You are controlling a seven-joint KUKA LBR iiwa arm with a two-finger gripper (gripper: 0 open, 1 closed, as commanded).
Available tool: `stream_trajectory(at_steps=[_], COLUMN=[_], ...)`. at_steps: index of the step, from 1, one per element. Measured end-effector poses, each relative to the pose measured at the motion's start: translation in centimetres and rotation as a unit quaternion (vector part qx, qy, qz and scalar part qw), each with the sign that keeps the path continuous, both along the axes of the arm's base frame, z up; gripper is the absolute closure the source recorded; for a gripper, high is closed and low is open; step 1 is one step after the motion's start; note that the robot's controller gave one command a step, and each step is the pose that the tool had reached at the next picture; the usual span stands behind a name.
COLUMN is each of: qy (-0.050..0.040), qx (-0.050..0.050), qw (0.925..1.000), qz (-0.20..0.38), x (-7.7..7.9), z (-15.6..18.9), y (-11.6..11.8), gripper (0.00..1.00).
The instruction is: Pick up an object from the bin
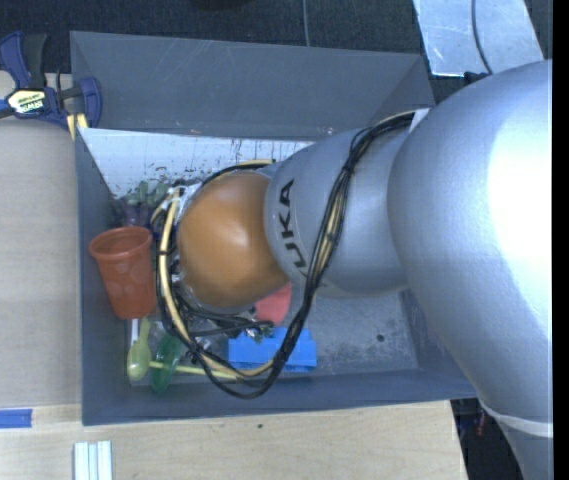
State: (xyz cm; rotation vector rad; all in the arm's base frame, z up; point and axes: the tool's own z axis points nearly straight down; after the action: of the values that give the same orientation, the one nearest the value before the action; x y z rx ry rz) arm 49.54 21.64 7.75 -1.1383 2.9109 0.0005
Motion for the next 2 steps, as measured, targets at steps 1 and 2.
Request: stream_trajectory(at_steps=[1,2], qy=[0.0056,0.0046], qx=[-0.002,-0.002], qw=[1.0000,1.0000], qz=[-0.001,-0.001], x=[-0.3,-0.2], z=[3.3,8.0], y=[-0.1,0.0], gripper=[1.00,1.00])
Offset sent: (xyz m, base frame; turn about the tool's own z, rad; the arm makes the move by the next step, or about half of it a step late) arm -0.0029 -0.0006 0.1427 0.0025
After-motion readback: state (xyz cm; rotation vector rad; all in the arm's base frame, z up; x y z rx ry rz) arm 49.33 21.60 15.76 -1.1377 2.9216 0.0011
